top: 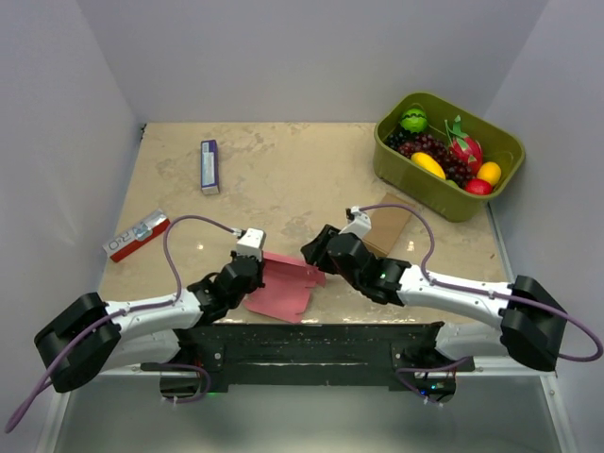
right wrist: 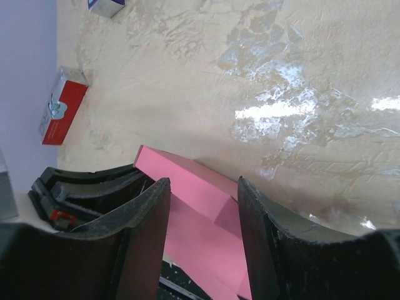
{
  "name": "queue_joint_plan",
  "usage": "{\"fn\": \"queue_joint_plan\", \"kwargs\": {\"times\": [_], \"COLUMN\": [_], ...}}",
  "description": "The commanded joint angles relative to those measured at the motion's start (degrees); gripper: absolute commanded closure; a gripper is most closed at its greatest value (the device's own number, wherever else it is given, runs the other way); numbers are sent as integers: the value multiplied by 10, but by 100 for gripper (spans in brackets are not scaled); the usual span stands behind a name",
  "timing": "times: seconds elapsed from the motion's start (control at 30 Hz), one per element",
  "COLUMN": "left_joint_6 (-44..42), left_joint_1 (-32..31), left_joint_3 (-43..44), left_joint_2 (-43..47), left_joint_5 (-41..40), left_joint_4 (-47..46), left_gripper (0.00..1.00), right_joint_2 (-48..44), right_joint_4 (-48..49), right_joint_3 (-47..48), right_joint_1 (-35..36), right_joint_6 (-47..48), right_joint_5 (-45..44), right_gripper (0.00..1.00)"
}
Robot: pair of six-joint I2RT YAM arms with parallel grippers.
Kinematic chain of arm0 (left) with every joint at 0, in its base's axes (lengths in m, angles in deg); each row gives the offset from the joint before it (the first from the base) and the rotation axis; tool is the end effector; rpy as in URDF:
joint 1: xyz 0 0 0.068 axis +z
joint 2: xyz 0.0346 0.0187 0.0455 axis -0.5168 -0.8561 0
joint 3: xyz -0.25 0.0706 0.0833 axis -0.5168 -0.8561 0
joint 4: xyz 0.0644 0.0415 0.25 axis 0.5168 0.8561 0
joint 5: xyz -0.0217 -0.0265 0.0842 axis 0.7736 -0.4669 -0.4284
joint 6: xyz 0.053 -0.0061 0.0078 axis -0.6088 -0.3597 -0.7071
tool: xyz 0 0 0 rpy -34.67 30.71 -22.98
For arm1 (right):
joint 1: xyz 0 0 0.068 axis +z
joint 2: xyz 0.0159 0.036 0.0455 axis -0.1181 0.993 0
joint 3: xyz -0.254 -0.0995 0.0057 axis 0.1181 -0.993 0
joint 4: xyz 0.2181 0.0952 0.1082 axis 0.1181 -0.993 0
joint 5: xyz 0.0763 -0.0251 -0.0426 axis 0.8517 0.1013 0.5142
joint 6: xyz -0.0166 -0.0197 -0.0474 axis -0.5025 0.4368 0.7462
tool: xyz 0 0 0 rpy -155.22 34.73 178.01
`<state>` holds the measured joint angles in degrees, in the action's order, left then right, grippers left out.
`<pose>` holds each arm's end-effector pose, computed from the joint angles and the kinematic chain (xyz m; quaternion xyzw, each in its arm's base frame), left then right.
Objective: Fold the paper box
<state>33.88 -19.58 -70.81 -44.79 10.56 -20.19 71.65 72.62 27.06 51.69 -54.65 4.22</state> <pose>0.1411 -0.1460 0.1567 0.0718 0.8490 -0.1281 0.5075 0.1551 0.2234 0.2283 0.1408 0.8445 0.3254 0.4014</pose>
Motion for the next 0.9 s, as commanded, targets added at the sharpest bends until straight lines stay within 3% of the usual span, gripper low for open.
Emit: {"fn": "queue_joint_plan", "kwargs": {"times": [0.0, 0.3, 0.6, 0.87], "left_joint_6": [17, 28, 40, 41], "left_joint_1": [-2, -4, -10, -14], "left_joint_3": [13, 19, 17, 13], "left_joint_2": [-10, -26, -21, -24], "left_joint_5": [-50, -67, -69, -71], "left_joint_4": [-26, -29, -27, -33], "left_gripper": [100, 100, 100, 100], "right_joint_2": [-47, -32, 35, 31], "right_joint_4": [-60, 30, 36, 76], "right_joint_3": [19, -36, -8, -14], "right_joint_1": [9, 12, 12, 12], "right_joint_6": [21, -21, -21, -17], "right_joint_5": [-29, 61, 56, 62], "right_gripper": [51, 58, 58, 57]}}
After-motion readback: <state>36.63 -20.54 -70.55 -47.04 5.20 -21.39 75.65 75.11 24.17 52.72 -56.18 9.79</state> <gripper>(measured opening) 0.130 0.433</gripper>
